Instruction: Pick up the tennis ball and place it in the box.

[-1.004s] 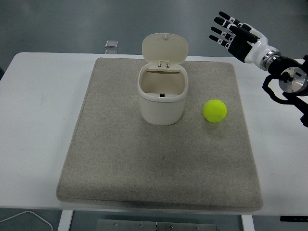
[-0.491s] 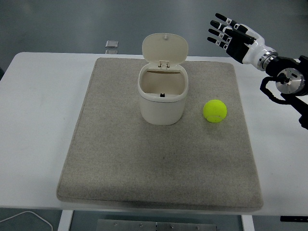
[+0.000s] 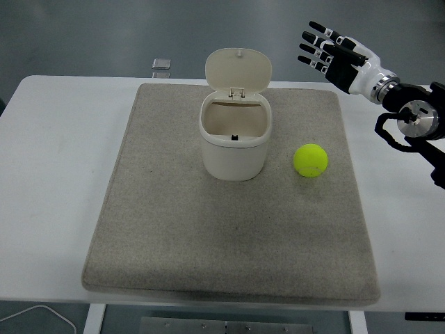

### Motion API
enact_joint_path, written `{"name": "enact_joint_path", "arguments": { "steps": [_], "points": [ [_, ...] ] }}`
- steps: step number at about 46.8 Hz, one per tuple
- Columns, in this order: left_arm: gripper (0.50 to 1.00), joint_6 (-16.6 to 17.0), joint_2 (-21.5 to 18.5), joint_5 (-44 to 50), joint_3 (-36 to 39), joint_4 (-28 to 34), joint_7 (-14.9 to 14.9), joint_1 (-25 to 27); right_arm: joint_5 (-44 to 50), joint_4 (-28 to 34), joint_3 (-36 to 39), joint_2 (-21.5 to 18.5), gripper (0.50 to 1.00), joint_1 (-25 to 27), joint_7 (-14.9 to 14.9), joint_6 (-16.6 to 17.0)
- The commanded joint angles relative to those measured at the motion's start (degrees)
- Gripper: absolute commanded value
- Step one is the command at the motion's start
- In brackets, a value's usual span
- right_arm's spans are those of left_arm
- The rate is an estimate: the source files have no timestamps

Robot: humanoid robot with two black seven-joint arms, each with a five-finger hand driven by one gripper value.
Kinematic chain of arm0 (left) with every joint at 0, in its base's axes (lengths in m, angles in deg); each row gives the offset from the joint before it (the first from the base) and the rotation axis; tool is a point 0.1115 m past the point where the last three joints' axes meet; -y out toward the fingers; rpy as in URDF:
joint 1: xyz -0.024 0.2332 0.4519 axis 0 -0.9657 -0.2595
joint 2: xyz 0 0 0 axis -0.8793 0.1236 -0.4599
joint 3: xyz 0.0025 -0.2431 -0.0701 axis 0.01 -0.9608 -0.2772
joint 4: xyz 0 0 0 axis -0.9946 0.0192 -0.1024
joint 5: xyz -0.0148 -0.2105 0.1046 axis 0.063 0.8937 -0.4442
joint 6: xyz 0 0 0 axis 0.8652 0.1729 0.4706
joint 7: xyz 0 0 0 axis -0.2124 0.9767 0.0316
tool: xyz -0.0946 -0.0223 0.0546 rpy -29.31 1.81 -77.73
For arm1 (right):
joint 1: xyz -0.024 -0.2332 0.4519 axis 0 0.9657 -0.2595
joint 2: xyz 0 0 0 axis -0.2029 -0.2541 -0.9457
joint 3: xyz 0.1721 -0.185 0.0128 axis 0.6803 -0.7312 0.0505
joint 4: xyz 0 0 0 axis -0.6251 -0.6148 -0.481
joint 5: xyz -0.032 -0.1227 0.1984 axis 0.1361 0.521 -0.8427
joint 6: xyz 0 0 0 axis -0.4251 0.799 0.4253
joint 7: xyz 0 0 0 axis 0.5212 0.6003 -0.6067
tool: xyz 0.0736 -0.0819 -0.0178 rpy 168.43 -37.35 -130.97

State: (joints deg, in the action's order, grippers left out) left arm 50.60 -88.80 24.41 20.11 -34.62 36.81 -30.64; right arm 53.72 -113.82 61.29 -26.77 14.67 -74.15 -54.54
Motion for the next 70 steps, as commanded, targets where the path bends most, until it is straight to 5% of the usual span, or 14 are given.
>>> {"name": "enact_joint_path", "arguments": {
  "steps": [1,35,70],
  "points": [
    [0.996,0.0,0.0,0.01,0.0,0.0,0.01,0.0,0.0,0.0,-0.29,0.02,0.928,-0.01,0.0,0.01],
    [0.996,0.0,0.0,0.01,0.0,0.0,0.01,0.0,16.61,-0.18,-0.56,0.98,0.928,-0.54,0.18,0.63],
    [0.996,0.0,0.0,0.01,0.0,0.0,0.01,0.0,36.56,-2.46,-1.96,3.36,0.928,-2.12,0.35,9.85]
  ]
}}
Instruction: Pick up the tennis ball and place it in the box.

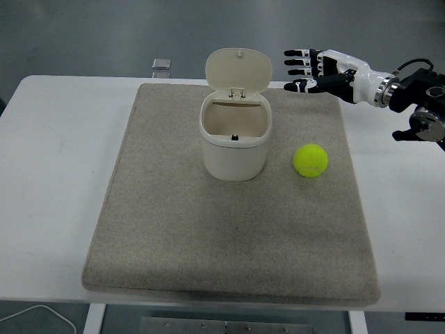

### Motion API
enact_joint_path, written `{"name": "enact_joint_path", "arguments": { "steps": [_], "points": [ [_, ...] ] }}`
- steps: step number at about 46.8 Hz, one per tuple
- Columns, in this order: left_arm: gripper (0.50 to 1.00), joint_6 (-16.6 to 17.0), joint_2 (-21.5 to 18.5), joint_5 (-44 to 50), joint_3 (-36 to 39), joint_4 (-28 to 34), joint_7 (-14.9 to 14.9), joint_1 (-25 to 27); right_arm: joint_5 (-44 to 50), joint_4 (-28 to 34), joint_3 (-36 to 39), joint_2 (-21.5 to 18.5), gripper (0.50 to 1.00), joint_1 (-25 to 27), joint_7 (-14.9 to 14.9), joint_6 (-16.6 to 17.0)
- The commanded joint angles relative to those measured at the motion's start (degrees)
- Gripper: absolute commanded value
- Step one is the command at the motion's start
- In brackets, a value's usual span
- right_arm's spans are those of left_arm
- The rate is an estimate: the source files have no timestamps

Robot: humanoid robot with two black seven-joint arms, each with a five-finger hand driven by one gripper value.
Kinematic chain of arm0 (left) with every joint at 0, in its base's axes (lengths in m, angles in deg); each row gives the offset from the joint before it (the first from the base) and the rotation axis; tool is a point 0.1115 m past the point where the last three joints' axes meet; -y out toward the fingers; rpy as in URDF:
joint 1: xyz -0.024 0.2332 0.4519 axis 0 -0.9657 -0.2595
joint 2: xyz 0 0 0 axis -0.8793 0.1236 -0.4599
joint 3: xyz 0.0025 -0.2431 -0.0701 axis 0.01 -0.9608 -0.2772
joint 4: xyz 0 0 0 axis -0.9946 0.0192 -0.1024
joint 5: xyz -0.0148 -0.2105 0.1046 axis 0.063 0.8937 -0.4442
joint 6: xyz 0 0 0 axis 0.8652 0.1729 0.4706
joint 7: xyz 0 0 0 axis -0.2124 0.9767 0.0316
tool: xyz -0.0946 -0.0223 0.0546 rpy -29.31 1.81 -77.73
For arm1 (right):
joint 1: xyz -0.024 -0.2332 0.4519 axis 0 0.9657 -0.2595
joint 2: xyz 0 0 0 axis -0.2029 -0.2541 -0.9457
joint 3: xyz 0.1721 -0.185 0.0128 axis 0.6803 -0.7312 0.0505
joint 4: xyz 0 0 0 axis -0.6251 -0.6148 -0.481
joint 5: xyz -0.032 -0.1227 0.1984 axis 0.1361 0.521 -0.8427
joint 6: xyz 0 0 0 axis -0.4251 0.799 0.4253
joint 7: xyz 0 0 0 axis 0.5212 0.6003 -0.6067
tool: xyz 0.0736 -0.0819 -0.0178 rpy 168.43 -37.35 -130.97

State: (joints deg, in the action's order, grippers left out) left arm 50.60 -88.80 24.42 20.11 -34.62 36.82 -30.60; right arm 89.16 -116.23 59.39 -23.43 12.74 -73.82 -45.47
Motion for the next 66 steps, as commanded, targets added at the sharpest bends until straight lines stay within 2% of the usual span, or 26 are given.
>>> {"name": "enact_joint_path", "arguments": {
  "steps": [1,23,31,48,56,62,66],
  "points": [
    [0.996,0.0,0.0,0.0,0.0,0.0,0.0,0.05,1.47,0.03,-0.15,0.02,0.928,-0.19,0.03,1.06],
    [0.996,0.0,0.0,0.0,0.0,0.0,0.0,0.06,7.09,-0.24,-0.95,3.01,0.928,-0.1,-0.06,9.32],
    [0.996,-0.09,0.0,0.0,0.0,0.0,0.0,0.05,12.98,-0.5,-0.95,3.89,0.928,0.25,-0.32,11.51],
    [0.996,0.0,0.0,0.0,0.0,0.0,0.0,0.06,28.27,-8.67,-1.21,7.32,0.928,0.78,-0.68,11.17],
    [0.996,0.0,0.0,0.0,0.0,0.0,-0.09,-0.03,29.33,-10.08,-1.3,8.19,0.928,1.4,-0.68,10.73],
    [0.996,0.0,0.0,0.0,0.0,0.0,0.0,0.06,31.26,-10.87,-1.3,8.46,0.926,2.01,-0.68,7.57],
    [0.996,0.0,0.0,0.0,0.0,0.0,0.0,0.06,32.76,-12.54,-1.3,8.98,0.926,3.15,-0.68,6.86]
  ]
}}
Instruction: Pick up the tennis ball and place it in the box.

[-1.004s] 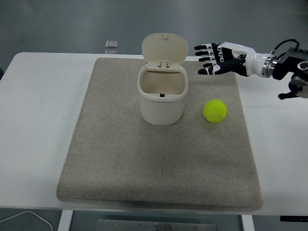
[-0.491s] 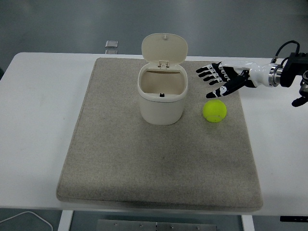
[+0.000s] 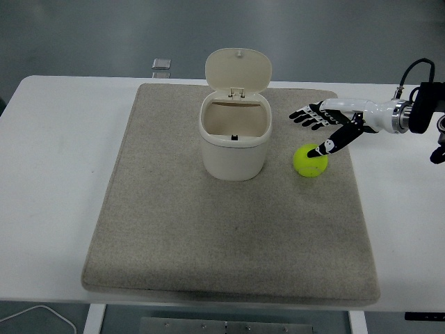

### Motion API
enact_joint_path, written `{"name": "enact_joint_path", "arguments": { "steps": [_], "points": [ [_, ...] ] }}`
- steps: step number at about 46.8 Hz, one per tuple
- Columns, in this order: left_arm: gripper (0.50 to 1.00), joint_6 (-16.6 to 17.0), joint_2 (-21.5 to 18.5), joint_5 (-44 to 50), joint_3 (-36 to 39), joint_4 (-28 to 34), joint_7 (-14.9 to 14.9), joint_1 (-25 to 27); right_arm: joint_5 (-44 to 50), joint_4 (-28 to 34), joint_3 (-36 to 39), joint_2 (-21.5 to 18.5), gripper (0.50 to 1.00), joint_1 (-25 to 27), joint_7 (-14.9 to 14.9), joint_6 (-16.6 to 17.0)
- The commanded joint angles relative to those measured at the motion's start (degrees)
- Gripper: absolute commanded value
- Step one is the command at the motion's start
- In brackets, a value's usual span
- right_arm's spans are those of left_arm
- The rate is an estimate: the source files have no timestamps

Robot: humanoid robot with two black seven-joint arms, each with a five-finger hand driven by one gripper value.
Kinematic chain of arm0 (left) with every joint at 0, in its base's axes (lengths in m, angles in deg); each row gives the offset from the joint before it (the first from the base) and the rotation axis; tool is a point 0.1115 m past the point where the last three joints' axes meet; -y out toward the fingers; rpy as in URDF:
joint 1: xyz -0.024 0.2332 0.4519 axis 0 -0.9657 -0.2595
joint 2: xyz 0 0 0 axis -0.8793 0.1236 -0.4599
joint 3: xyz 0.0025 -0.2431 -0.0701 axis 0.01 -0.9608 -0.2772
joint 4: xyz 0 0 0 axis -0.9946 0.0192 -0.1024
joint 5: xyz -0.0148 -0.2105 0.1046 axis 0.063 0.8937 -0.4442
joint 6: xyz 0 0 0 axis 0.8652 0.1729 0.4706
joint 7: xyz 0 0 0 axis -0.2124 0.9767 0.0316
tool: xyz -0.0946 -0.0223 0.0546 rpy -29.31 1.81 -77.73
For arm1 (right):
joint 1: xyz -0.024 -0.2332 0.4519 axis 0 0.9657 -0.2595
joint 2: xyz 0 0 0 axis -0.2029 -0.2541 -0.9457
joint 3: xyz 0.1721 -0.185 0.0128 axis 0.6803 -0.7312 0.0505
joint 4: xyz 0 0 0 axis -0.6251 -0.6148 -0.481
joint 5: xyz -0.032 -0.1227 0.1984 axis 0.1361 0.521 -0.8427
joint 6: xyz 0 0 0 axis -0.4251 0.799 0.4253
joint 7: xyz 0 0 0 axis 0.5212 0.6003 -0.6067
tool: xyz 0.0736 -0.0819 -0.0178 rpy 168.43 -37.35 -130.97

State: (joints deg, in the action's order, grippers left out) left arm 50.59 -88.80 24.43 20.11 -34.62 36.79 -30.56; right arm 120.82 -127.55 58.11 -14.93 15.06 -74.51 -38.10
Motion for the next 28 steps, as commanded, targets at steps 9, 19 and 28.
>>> {"name": "enact_joint_path", "arguments": {
  "steps": [9,19,28],
  "points": [
    [0.996,0.01,0.0,-0.01,0.0,0.0,0.03,0.01,2.77,-4.21,0.07,1.98,0.926,2.94,-1.04,-2.97],
    [0.996,0.01,0.0,-0.01,0.0,0.0,0.03,0.01,6.37,-5.44,0.07,3.04,0.926,4.78,-2.88,-6.57],
    [0.996,0.01,0.0,-0.01,0.0,0.0,0.03,0.01,9.98,-5.44,0.07,2.25,0.924,6.19,-4.47,-9.13]
  ]
}}
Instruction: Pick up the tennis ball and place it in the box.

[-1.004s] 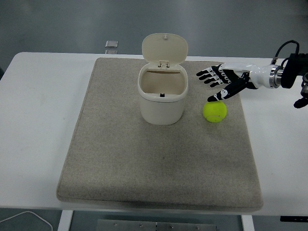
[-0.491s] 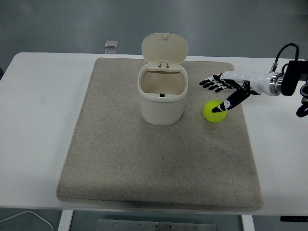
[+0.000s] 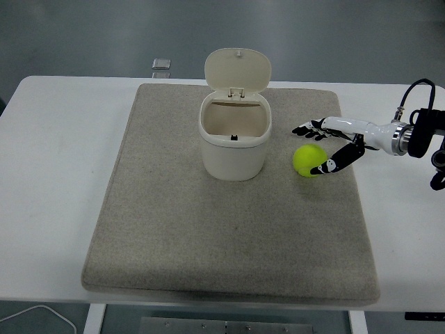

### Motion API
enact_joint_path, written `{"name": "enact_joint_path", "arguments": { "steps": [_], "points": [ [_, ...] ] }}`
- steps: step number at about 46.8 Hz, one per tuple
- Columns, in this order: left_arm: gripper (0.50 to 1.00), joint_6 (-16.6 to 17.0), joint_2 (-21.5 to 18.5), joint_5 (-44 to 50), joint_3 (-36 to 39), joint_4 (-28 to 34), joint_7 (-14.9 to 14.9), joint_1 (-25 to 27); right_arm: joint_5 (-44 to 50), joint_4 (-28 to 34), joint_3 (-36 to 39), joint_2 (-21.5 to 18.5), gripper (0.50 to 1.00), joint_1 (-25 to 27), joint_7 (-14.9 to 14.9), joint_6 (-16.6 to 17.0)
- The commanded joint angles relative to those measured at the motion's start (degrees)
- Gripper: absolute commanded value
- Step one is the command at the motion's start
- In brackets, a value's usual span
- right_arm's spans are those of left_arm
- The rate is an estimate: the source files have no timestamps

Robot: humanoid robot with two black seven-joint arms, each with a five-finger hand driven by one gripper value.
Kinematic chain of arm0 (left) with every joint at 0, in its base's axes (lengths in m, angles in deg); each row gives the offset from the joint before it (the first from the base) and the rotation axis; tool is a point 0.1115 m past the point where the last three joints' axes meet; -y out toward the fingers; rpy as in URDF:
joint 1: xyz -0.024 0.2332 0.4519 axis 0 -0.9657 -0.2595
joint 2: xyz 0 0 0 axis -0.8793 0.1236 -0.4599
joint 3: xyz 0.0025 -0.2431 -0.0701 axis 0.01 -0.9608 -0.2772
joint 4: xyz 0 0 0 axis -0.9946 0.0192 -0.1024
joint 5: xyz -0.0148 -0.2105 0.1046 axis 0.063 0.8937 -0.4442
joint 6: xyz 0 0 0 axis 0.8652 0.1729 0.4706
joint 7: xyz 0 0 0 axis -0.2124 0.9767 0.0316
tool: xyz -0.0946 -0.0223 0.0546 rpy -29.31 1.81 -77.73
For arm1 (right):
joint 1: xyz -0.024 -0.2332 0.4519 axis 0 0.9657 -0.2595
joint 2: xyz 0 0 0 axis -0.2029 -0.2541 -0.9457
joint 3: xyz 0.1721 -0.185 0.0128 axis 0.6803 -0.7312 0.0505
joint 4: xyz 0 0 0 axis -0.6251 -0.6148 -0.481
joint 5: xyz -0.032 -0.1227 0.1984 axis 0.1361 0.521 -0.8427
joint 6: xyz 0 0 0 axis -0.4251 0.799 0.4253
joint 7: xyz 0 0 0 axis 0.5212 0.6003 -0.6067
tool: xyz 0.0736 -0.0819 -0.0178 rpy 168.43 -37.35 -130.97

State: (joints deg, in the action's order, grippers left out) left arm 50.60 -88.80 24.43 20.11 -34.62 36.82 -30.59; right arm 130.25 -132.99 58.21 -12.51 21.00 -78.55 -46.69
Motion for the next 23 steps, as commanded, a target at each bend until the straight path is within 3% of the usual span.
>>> {"name": "enact_joint_path", "arguments": {
  "steps": [1,23],
  "points": [
    [0.996,0.0,0.0,-0.01,0.0,0.0,0.0,0.04,0.55,0.01,-0.03,-0.26,0.926,0.26,-0.43,-0.72],
    [0.996,0.0,0.0,-0.01,0.0,0.0,0.0,0.04,3.53,0.62,-0.29,-1.93,0.915,2.19,-0.43,-2.83]
  ]
}}
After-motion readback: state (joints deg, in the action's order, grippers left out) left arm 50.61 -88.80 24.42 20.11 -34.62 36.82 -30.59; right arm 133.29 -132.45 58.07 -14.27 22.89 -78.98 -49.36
